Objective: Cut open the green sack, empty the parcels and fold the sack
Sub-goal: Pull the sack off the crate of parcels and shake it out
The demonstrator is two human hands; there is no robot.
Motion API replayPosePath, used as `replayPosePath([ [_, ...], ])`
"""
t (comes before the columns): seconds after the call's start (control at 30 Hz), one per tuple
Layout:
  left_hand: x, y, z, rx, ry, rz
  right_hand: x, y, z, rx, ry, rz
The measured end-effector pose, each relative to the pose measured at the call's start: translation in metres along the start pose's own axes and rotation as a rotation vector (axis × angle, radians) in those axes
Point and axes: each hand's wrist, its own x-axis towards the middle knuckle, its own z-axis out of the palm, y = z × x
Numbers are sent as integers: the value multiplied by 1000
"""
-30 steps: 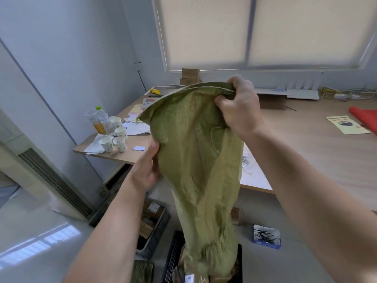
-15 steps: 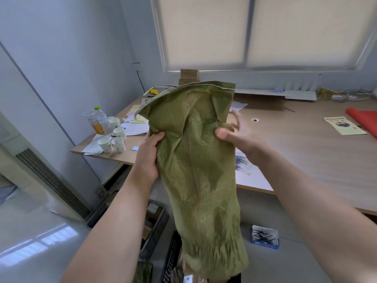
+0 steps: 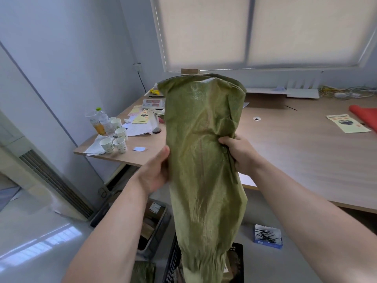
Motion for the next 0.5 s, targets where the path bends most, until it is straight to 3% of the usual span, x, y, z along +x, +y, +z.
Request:
replayPosePath([
  [0.1,-2,-8,10,117,-6,-101,6,0,8,15,28,-15],
  [0.17,1,-5,20,192,110,-76,10,2,11,-3,47,15],
  [0.23,6,-5,25,119,237,-29,16,7,8,-80,74,49],
  [0.3,10,-4,26,43,307,-6,16,10,3,-348,152,-29],
  [0.37,10,-4,25,7,328,-25,8,9,-3,-631,216,-273],
  [0.43,11,-3,23,-32,322,-56,-2,-2,-6,-821,58,-563],
  [0.5,11,-3,24,-73,292,-75,-7,-12,-3,-1034,-229,-597],
])
